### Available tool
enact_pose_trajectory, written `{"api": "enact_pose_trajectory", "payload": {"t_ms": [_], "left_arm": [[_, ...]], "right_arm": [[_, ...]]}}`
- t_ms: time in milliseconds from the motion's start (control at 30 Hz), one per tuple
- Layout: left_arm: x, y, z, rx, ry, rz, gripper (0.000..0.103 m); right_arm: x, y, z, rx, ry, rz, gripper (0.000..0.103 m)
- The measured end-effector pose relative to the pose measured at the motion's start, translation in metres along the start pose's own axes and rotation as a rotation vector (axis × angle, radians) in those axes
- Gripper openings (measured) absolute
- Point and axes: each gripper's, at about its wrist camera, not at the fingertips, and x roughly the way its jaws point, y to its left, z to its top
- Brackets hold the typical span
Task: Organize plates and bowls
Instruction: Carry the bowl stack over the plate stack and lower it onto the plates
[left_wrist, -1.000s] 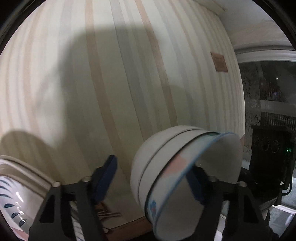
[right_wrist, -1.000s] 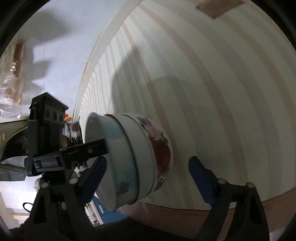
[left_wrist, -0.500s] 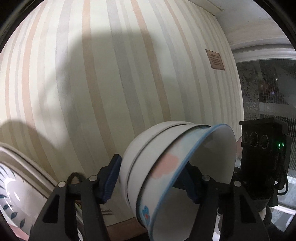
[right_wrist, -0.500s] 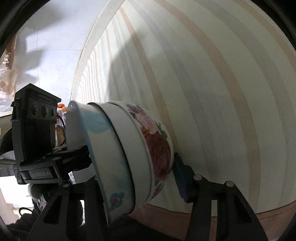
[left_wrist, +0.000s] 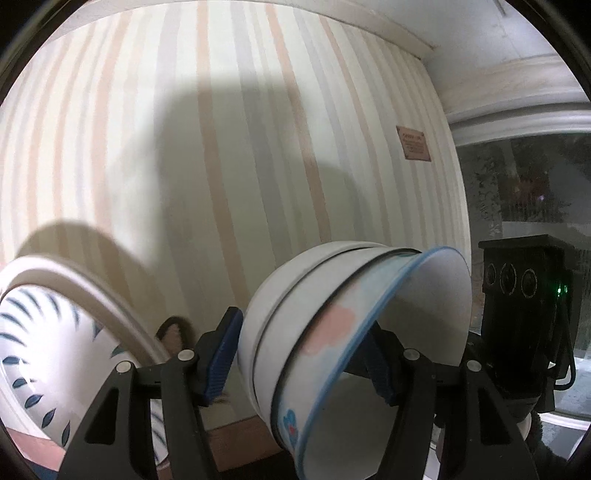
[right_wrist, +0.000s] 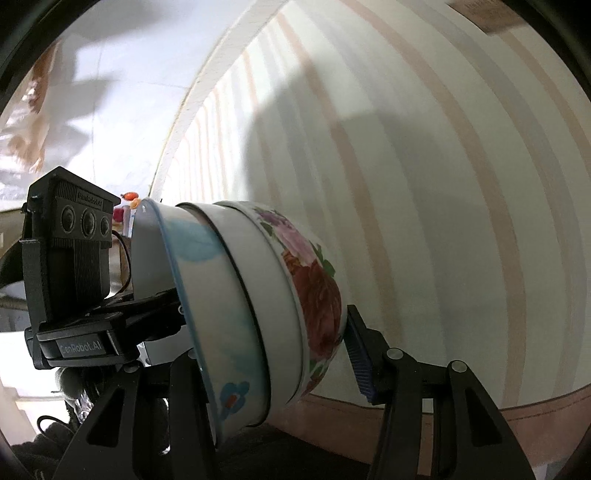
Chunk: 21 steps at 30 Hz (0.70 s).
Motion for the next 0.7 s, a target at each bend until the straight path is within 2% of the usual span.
{"api": "enact_pose_trajectory", "payload": {"t_ms": [200, 400, 700], "left_arm": [[-0.035, 0.022, -0.014, -0.002, -0.042, 0.005, 0.06], [-0.071, 0.061, -0.036, -0.023, -0.064, 0.015, 0.06], [-0.096, 0.122, -0.065, -0.091, -0.1, 0.021, 0.06]], "right_arm": [[0.016, 0.038, 0.0, -0.034, -0.002, -0.009, 0.054], [0.046, 0.082, -0.011, -0.052, -0.003, 0.006, 0.054], [0.11, 0.144, -0.019, -0.085, 0.043, 0.038, 0.054]]}}
